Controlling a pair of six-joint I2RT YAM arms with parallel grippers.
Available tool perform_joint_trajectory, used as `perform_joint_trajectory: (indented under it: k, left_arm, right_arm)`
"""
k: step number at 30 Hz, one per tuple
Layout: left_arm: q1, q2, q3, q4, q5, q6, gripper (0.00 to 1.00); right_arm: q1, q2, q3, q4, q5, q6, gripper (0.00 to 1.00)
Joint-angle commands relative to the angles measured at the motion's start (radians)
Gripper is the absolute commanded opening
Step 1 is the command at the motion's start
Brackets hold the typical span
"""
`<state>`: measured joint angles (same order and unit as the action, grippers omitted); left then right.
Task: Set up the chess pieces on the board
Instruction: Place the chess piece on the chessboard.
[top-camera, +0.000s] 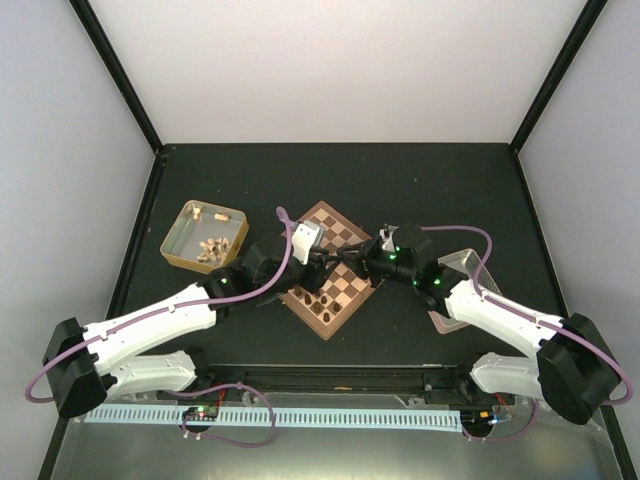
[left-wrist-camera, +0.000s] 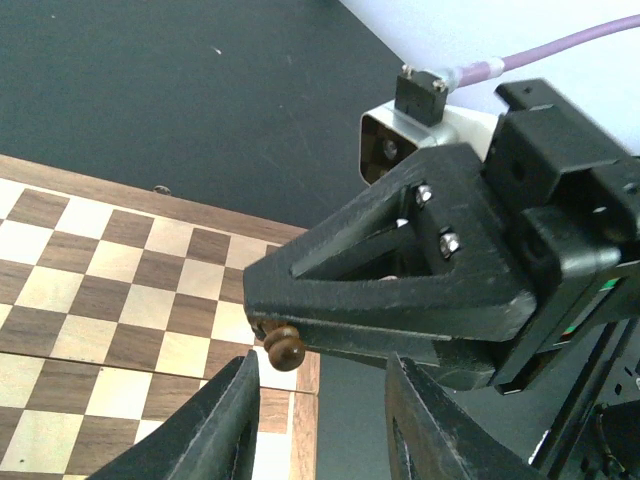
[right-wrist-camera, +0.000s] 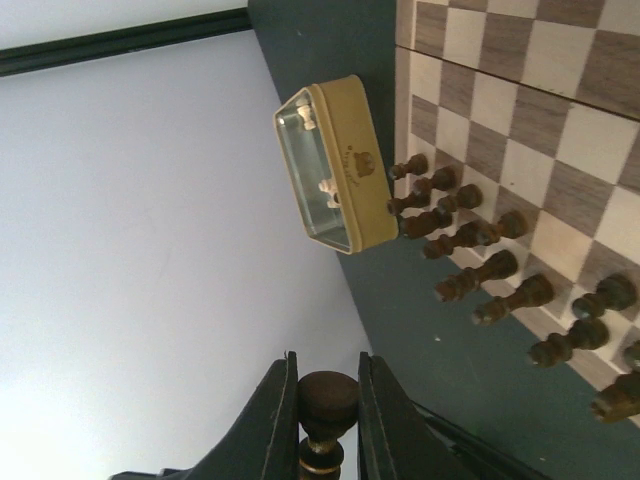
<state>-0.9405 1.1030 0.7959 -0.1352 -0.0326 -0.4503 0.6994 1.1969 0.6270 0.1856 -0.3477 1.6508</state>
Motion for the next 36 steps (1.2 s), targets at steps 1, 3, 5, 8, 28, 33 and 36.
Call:
perform_joint_trajectory:
  k: [1,3,5,8,28,33,36]
  left_arm:
    - [0.009,0.019,0.009,0.011,0.016,-0.028,0.36]
    - [0.010,0.027,0.006,0.027,0.027,-0.029,0.35]
    - [0.009,0.035,0.009,0.037,0.027,-0.024,0.31]
    - [0.012,0.048,0.015,0.051,0.022,-0.011,0.27]
    - [0.042,0.076,0.050,0.042,-0.001,0.073,0.06]
    - [0.042,0.081,0.082,-0.060,-0.019,0.069,0.03]
    - [0.051,0.085,0.107,-0.164,-0.029,0.069,0.03]
  right_arm:
    - [0.003,0.005,0.012,0.070,-0.017,0.065,0.03]
    - [0.004,0.004,0.014,0.078,-0.026,0.072,0.03]
    - [0.004,0.005,0.010,0.097,-0.037,0.083,0.03]
    - [0.005,0.008,0.010,0.109,-0.054,0.090,0.03]
    - [0.006,0.047,0.014,0.149,-0.116,0.076,0.04]
    - [-0.003,0.045,0.014,0.095,-0.070,0.015,0.31]
    - [-0.033,0.024,0.009,0.013,-0.027,-0.059,0.46]
